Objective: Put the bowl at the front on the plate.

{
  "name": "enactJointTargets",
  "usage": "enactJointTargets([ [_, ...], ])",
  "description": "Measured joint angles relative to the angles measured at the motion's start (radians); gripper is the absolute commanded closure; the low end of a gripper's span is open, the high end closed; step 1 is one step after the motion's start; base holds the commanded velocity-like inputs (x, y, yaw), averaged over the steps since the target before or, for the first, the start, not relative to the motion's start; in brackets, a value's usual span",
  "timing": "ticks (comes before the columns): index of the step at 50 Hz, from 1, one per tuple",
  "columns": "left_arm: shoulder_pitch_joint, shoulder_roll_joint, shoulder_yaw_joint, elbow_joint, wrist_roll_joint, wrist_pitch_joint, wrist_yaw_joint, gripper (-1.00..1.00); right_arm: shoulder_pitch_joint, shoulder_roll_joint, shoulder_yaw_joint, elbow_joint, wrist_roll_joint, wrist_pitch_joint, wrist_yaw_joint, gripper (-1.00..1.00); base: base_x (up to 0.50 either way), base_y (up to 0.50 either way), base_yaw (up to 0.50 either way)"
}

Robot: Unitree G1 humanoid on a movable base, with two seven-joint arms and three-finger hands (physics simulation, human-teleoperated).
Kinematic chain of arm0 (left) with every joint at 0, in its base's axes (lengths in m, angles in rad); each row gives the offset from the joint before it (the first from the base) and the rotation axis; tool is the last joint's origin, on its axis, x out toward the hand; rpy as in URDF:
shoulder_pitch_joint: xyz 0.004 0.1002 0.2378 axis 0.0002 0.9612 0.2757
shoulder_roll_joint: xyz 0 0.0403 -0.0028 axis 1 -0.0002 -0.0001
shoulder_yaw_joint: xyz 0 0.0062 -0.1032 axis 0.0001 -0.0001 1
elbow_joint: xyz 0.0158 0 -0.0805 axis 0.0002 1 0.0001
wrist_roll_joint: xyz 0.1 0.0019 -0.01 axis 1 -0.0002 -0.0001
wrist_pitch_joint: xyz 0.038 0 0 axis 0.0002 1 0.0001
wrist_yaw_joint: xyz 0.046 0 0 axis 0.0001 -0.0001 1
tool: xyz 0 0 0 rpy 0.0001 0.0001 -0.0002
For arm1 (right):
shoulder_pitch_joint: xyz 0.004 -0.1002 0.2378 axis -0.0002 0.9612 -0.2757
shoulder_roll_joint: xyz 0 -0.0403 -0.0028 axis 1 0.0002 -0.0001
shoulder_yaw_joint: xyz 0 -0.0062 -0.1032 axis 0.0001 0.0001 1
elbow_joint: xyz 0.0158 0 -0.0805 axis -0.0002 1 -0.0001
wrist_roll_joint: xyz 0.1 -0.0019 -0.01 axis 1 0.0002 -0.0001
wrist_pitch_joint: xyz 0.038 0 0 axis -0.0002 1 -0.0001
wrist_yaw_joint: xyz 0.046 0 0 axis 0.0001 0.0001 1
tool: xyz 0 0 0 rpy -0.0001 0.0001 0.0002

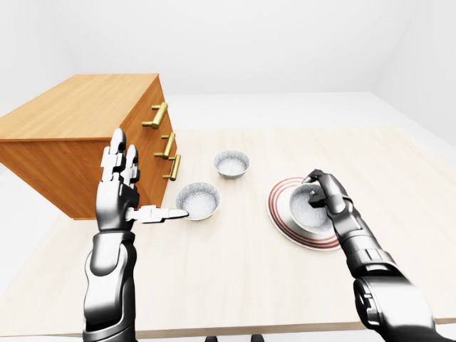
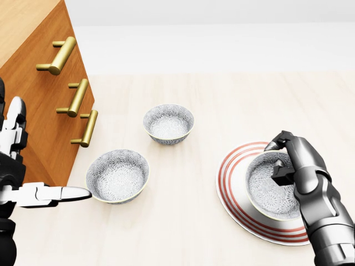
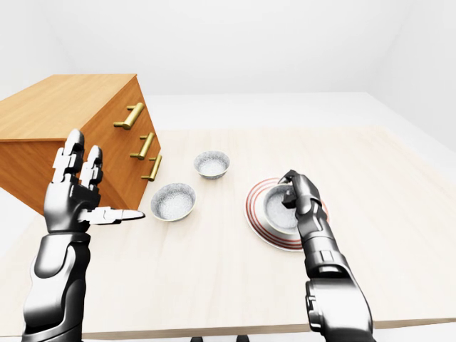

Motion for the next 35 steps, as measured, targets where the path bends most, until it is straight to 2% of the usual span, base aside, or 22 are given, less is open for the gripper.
enactJointTargets([
  [35,0.002,-0.002,-0.005,0.007,0.005,0.0,0.0,-1.0,-0.052,-0.003,0.015,0.116,0.032,0.0,-0.037,1.0,0.0,0.0,0.0],
])
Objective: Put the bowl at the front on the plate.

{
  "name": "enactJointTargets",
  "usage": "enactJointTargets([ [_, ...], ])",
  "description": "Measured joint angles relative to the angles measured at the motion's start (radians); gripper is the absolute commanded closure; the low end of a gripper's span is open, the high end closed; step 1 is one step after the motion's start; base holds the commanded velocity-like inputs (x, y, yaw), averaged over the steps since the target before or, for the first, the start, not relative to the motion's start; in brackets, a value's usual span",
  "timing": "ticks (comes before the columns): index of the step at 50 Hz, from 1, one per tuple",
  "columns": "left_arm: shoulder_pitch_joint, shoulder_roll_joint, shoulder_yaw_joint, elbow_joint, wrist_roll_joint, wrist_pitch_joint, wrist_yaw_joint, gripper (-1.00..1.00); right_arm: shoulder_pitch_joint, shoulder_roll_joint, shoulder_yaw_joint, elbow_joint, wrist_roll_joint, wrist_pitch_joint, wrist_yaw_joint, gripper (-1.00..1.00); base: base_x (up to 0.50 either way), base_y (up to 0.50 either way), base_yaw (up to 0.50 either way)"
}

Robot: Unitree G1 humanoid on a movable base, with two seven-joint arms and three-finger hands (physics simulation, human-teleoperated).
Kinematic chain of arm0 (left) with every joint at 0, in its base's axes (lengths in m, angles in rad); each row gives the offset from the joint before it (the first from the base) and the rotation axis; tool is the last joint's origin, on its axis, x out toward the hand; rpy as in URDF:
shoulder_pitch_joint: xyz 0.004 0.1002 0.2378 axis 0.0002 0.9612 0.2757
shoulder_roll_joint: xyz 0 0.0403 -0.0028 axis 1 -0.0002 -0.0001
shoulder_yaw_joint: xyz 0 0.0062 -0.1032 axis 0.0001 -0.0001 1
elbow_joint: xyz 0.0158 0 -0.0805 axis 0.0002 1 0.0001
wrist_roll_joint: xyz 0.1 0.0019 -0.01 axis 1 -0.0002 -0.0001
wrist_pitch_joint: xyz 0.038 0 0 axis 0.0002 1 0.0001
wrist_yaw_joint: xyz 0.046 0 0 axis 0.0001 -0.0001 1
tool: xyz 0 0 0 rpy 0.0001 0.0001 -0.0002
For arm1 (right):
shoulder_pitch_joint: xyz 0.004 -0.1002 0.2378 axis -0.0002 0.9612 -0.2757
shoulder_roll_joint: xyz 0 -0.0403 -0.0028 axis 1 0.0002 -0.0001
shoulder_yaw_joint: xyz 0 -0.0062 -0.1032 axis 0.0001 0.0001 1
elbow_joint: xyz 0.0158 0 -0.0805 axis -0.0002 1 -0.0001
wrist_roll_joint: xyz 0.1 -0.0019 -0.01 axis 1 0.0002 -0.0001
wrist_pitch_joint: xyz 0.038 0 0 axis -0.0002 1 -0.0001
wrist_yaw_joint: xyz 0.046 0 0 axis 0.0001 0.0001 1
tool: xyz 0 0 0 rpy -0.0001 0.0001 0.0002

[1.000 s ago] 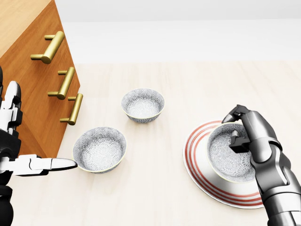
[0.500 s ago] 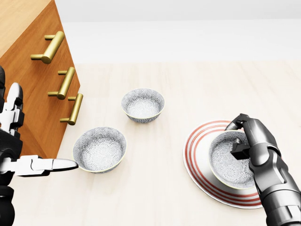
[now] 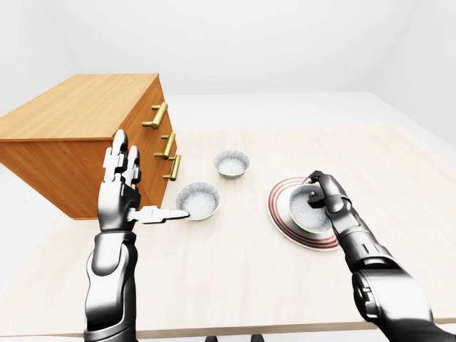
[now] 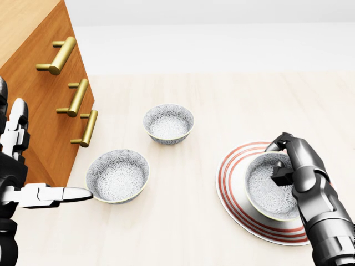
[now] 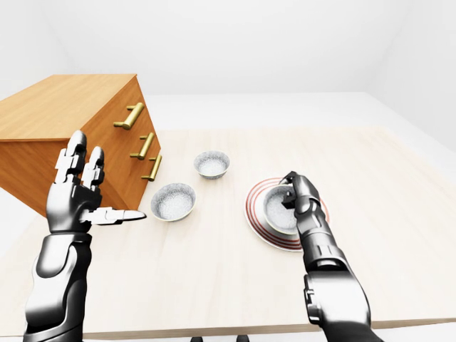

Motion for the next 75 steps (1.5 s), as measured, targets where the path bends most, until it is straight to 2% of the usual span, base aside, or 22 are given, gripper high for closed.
enactJointTargets([
  [30,0.001,-0.001,-0.001,-0.003,0.001,0.0,0.0,-1.0,-0.076,0.005,0.011,0.121,0.01,0.0,-0.051,1.0,0.0,0.0,0.0],
  [33,0.0,-0.001,-0.001,-0.001,0.001,0.0,-0.001,-1.0,-0.081,0.005,0.012,0.133,0.008,0.0,-0.06,0.71,0.0,0.0,0.0],
  [34,0.0,-0.001,-0.001,0.0,0.001,0.0,-0.001,-1.0,-0.083,0.003,0.012,0.134,0.0,0.0,-0.064,-0.13,0.0,0.0,0.0],
  [35,0.0,-0.001,-0.001,0.001,0.001,0.0,-0.001,-1.0,-0.084,0.003,0.012,0.136,0.002,0.0,-0.067,-0.44,0.0,0.0,0.0],
  [36,-0.001,-0.001,-0.001,0.002,0.001,0.0,-0.001,-1.0,-0.086,0.003,0.011,0.138,0.005,0.0,-0.07,-1.0,0.0,0.0,0.0],
  [62,0.001,-0.001,-0.002,-0.004,0.0,0.0,-0.004,-1.0,-0.096,-0.004,-0.002,0.113,0.033,0.0,-0.095,-1.0,0.0,0.0,0.0],
  [68,0.002,-0.002,-0.002,-0.01,-0.001,0.0,-0.005,-1.0,-0.081,-0.008,-0.02,-0.009,0.058,0.0,-0.061,-1.0,0.0,0.0,0.0],
  [75,0.002,-0.002,-0.001,-0.013,-0.002,0.0,-0.006,-1.0,-0.033,-0.007,-0.048,-0.297,0.078,0.0,0.021,-1.0,0.0,0.0,0.0],
])
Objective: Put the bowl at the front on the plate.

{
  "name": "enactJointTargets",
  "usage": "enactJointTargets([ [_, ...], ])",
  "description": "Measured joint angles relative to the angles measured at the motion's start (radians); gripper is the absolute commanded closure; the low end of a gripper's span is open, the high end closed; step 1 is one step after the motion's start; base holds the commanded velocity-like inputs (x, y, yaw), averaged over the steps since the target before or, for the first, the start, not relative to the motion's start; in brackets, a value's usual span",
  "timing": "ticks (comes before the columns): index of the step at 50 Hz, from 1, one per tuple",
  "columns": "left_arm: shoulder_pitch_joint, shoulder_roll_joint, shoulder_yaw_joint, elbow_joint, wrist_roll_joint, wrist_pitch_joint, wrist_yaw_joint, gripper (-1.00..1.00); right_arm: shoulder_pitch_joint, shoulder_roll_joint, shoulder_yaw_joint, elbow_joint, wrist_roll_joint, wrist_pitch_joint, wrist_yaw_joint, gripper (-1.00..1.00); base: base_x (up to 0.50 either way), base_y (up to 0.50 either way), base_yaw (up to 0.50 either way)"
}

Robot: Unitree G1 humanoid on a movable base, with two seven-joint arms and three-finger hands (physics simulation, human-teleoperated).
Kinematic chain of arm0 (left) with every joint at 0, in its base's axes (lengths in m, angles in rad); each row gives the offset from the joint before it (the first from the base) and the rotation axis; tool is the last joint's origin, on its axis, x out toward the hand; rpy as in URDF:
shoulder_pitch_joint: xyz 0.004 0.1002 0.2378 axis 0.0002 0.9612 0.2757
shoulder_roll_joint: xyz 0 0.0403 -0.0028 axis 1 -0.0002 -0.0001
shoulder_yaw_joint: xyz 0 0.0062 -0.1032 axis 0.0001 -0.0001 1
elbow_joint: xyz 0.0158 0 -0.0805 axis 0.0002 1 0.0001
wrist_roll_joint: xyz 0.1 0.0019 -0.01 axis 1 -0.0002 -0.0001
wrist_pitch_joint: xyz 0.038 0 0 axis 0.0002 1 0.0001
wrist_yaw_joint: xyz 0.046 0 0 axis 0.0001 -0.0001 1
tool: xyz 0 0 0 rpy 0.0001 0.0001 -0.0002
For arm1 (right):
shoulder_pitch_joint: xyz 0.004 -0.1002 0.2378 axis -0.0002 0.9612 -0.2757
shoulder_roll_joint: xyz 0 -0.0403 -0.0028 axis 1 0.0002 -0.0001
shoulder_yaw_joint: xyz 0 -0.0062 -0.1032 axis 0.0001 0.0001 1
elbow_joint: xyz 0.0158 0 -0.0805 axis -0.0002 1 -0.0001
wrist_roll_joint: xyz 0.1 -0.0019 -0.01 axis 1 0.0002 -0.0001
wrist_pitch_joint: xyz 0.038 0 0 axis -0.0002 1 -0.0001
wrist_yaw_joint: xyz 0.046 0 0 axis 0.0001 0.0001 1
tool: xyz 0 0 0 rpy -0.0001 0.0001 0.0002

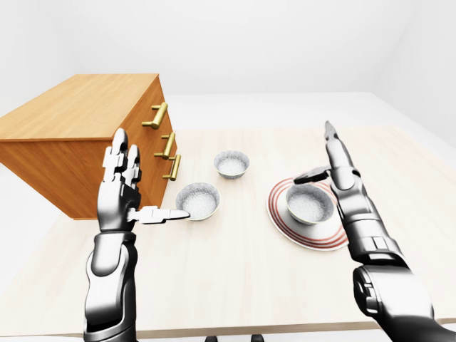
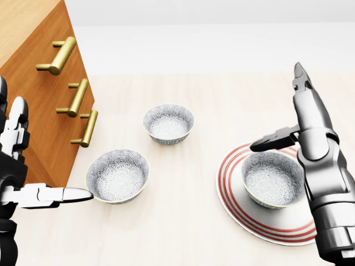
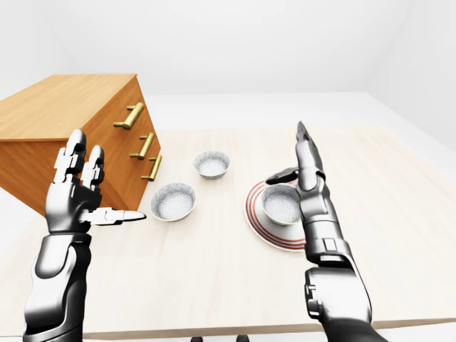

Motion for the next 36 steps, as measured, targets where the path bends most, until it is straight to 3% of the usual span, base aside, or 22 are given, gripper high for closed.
enactJointTargets([
  [17,0.003,0.0,0.006,-0.032,-0.01,0.0,-0.001,-1.0,0.068,-0.015,-0.073,-0.755,0.062,0.0,0.212,-1.0,0.0,0.0,0.0],
  [27,0.014,-0.004,0.007,-0.043,-0.011,0.0,-0.004,-1.0,0.025,-0.094,-0.118,-1.166,0.095,0.0,0.351,-1.0,0.0,0.0,0.0],
  [36,0.02,-0.005,0.01,-0.069,-0.014,0.0,-0.006,-1.0,-0.043,-0.173,-0.173,-1.404,0.136,0.0,0.446,-1.0,0.0,0.0,0.0],
])
